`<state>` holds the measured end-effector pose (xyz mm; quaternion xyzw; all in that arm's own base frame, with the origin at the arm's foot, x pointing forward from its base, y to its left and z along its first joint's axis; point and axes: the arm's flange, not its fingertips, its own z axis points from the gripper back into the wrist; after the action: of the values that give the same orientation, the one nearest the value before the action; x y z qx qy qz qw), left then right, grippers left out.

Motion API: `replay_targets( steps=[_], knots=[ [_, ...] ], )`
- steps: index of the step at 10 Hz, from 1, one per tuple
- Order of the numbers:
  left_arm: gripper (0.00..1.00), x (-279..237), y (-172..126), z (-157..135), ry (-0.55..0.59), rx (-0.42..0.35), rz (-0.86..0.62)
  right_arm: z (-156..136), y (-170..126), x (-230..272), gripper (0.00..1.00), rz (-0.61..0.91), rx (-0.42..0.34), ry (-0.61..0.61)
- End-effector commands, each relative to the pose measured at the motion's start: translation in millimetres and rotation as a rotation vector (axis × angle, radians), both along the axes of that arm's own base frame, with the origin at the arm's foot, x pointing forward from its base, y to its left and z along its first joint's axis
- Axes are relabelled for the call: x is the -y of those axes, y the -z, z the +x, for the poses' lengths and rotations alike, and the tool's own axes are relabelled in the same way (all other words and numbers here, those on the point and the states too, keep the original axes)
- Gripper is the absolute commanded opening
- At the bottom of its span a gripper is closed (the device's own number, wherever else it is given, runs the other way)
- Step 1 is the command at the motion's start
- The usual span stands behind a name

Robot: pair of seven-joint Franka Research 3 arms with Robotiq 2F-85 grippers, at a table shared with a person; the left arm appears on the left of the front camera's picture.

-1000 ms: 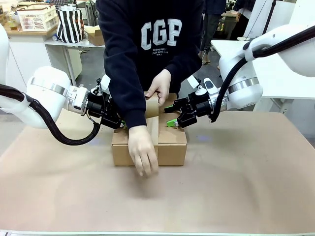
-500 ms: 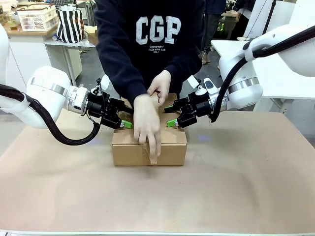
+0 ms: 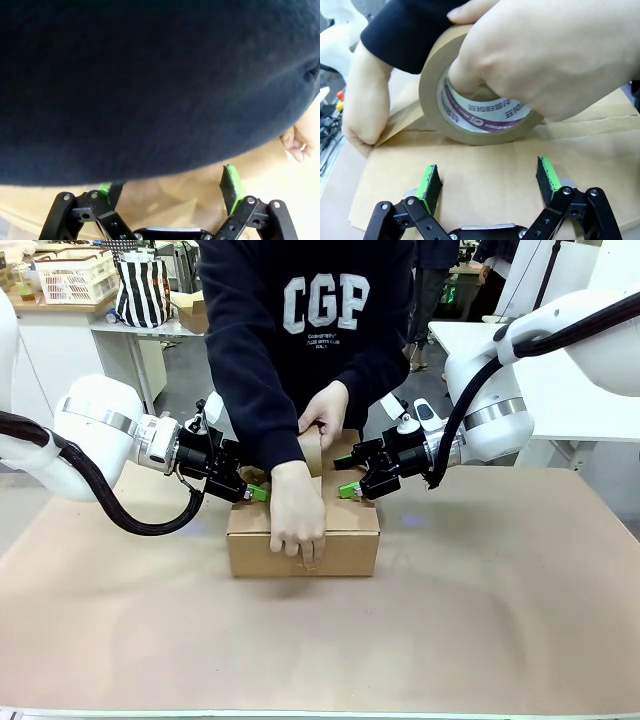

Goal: Pack the gift set into the box.
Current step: Press and hold the closed box until the human finishes sealing it.

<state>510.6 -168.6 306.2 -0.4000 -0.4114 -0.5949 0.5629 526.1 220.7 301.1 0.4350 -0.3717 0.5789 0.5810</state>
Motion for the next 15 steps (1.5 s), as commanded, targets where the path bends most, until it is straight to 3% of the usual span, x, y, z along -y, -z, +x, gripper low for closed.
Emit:
replay_targets(
  steps=[1, 15],
  knots=[
    [1.0, -0.7, 3.2, -1.3, -0.001, -0.005, 0.004, -0.8, 2.9, 0.2, 1.0, -0.005, -0.003, 0.001],
    [1.0, -0.7, 3.2, -1.3, -0.001, -0.005, 0.004, -0.8, 2.9, 0.2, 1.0, -0.005, -0.003, 0.001]
  ],
)
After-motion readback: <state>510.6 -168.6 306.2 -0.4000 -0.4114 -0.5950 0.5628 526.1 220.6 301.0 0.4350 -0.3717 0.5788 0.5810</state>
